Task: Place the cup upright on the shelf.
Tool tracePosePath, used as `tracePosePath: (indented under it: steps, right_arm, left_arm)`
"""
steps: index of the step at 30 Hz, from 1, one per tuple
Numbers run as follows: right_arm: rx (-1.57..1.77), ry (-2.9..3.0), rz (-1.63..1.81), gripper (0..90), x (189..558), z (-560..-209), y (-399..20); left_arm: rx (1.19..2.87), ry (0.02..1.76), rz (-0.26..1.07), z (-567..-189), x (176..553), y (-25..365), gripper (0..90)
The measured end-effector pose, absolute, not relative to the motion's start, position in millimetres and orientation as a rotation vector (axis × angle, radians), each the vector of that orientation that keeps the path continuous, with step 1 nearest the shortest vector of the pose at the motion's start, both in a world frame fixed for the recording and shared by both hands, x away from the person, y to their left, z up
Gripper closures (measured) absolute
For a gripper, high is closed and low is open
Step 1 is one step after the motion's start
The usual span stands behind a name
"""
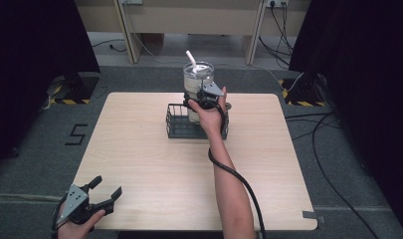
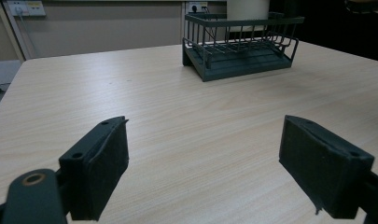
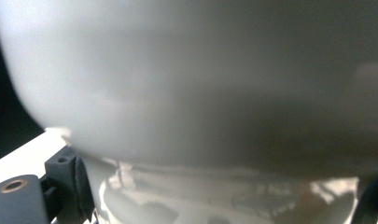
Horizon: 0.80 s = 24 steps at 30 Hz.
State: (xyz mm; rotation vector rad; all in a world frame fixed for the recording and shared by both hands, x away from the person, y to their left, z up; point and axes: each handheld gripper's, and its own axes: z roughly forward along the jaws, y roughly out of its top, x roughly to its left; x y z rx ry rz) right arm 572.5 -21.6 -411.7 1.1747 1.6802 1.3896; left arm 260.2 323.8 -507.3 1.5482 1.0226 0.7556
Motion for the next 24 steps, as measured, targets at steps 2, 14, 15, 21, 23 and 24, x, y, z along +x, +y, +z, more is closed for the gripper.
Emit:
tracePosePath:
  steps: [2,14,15,21,23,24]
  right_arm:
    - [1.187,1.69,1.388,9.5,572.8,-417.4,-20.8]
    - [1.202,1.704,1.374,8.8,570.5,-430.0,-20.4]
    - [1.19,1.702,1.37,8.7,570.8,-430.3,-21.0]
    - [1.186,1.698,1.381,7.8,567.8,-431.7,-21.1]
    - [1.16,1.695,1.388,7.3,566.0,-432.1,-22.2]
    - [1.155,1.692,1.387,6.7,564.7,-432.1,-21.9]
  left_arm:
    - [1.548,1.022,0.756,-507.2,260.2,323.8,15.0]
    - [1.554,1.015,0.754,-507.1,260.2,322.8,15.0]
    - [1.555,1.014,0.754,-507.1,260.2,322.7,15.0]
    - [1.553,1.012,0.753,-507.1,260.1,321.9,15.0]
    - [1.555,1.009,0.754,-507.1,260.0,321.3,15.0]
    - [1.556,1.009,0.754,-507.1,259.9,321.1,15.0]
